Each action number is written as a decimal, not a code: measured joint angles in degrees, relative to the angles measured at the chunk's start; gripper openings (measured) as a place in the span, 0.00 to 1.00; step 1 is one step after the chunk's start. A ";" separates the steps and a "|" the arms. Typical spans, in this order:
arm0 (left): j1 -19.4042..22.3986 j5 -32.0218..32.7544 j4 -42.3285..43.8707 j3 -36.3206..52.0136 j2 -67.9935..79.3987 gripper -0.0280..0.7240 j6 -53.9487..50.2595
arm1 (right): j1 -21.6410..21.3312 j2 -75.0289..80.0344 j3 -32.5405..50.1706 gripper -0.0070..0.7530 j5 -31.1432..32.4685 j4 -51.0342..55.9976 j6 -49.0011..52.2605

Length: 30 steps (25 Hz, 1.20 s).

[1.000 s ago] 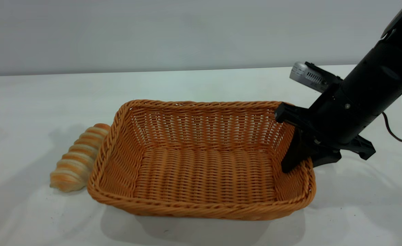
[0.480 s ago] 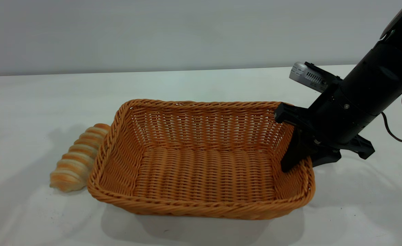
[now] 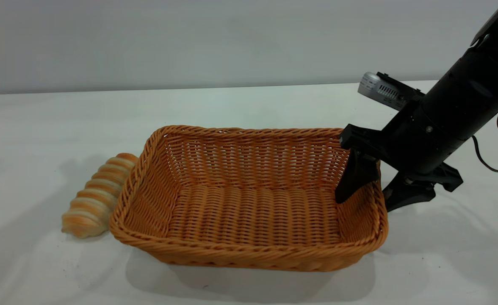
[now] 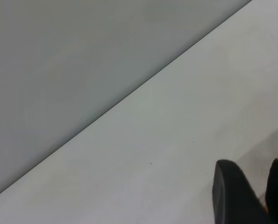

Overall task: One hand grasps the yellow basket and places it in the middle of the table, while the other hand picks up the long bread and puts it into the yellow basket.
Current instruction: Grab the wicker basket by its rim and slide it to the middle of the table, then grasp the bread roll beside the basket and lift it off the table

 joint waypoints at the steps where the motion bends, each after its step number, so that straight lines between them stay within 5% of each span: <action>1: 0.00 0.00 0.00 0.00 0.00 0.35 0.00 | -0.06 -0.24 0.00 0.75 -0.49 0.00 -0.34; 15: 0.00 0.00 0.00 0.00 0.00 0.35 0.09 | -12.43 -17.58 0.00 0.71 4.16 -11.22 -0.60; 22: 0.00 0.12 0.00 0.00 0.00 0.35 -0.12 | -13.01 -36.34 2.04 0.63 9.11 -25.27 1.66; 30: 0.00 0.17 0.00 0.00 0.00 0.35 -0.36 | -13.01 -64.50 14.29 0.59 10.93 -30.40 2.57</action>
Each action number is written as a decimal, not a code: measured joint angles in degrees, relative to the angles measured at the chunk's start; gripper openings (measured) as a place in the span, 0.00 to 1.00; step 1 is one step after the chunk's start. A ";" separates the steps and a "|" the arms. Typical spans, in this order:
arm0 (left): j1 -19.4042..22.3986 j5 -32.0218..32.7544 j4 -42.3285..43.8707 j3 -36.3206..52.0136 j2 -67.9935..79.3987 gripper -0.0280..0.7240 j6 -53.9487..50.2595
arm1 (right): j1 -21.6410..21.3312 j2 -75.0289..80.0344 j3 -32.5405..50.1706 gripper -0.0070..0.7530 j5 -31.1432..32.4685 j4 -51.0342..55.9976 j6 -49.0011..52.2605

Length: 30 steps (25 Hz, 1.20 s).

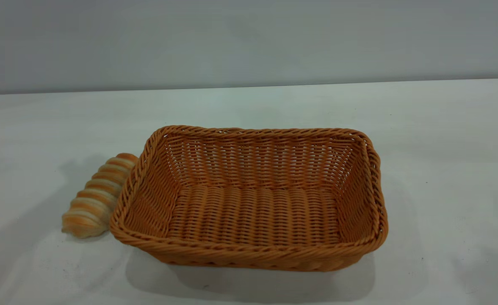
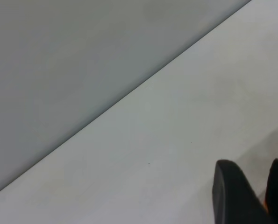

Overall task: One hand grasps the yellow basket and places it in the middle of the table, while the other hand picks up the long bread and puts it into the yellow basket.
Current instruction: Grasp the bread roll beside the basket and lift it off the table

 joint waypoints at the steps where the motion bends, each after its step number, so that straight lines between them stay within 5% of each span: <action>1: 0.00 0.00 0.00 0.00 0.00 0.35 -0.04 | 0.00 -3.35 2.10 0.59 0.48 -0.44 0.00; 12: 0.00 0.69 1.61 0.00 0.59 0.35 -4.60 | 0.00 -33.54 12.54 0.59 12.47 -13.03 10.71; 24: 0.00 7.54 29.51 0.00 11.56 0.35 -32.84 | 0.00 -50.42 12.54 0.59 22.49 -15.31 18.76; 30: 0.00 7.60 32.70 0.00 12.79 0.35 -37.13 | 0.00 -53.52 14.89 0.58 23.45 -15.19 19.91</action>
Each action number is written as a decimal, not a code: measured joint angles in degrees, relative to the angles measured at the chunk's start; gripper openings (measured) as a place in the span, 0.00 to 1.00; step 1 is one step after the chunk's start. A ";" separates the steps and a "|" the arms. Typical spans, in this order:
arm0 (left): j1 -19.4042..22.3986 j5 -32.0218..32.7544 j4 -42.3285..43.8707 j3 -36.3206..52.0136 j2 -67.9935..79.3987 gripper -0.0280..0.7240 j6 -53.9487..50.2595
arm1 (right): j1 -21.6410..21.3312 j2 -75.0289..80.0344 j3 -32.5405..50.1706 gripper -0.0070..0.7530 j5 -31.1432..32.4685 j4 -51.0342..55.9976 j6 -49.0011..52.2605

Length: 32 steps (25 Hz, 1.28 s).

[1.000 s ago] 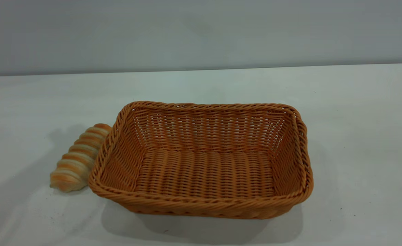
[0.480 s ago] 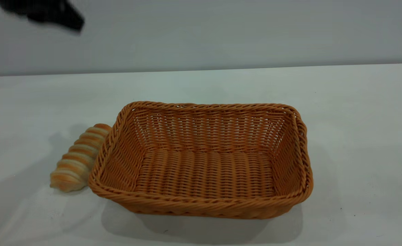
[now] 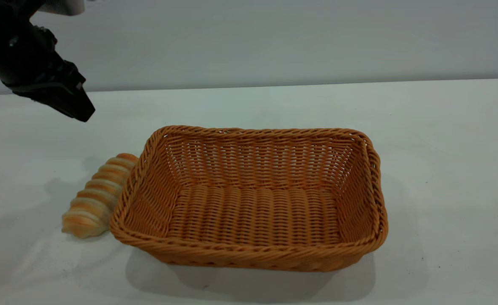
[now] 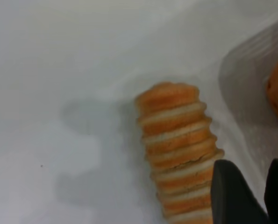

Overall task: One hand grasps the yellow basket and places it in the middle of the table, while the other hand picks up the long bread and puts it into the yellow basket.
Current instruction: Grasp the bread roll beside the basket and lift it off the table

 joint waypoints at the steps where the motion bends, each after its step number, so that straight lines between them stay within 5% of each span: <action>1: 0.00 0.00 0.06 0.00 0.49 0.35 -0.06 | 0.00 -0.56 0.20 0.58 0.02 0.21 0.07; 13: 0.00 -2.39 0.80 -0.07 9.41 0.36 -0.17 | 0.00 -2.72 0.32 0.57 3.98 1.15 1.36; 22: 0.00 -3.10 1.32 -0.30 11.43 0.50 -0.17 | 0.00 -2.79 0.32 0.57 4.83 1.15 1.97; 32: 0.20 -4.12 3.62 -0.52 14.05 0.51 -1.64 | 0.00 -2.91 0.32 0.57 5.20 1.15 2.00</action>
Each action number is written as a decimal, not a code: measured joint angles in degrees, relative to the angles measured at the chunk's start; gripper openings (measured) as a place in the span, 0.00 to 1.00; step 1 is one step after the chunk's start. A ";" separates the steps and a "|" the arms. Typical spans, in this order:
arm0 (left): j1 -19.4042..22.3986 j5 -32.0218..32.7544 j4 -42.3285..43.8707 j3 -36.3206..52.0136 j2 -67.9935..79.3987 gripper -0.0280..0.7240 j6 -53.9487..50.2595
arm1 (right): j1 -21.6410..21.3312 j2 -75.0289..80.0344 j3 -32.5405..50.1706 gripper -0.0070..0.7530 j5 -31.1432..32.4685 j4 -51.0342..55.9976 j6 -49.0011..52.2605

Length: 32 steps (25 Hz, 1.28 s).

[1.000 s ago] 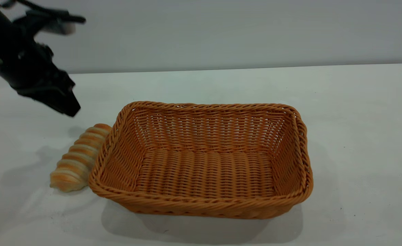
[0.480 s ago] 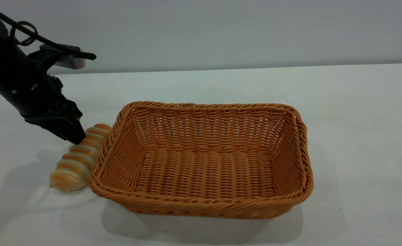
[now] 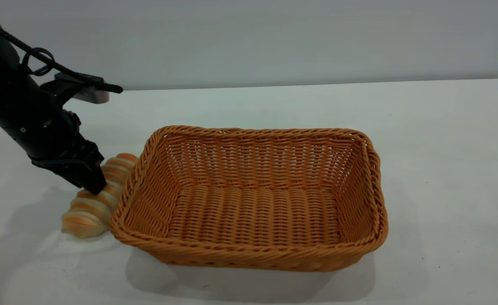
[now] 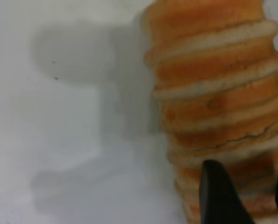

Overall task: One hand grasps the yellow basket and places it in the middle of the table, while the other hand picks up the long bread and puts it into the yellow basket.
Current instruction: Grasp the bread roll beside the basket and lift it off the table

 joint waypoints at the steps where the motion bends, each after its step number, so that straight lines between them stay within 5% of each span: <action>1: 0.19 -0.13 0.00 -0.06 0.00 0.51 -0.07 | 0.00 0.00 0.00 0.57 0.05 0.00 0.00; 10: 0.81 -0.57 -0.29 -0.40 3.37 0.48 -1.16 | 0.00 0.00 0.00 0.57 0.04 0.00 0.05; 18: 0.81 -0.52 -0.40 -0.61 4.00 0.08 -0.55 | 0.00 0.00 0.00 0.56 0.04 -0.09 0.05; 32: 0.81 1.12 0.15 -0.13 -3.85 0.05 -0.19 | 0.00 0.00 0.00 0.51 0.04 -0.98 0.05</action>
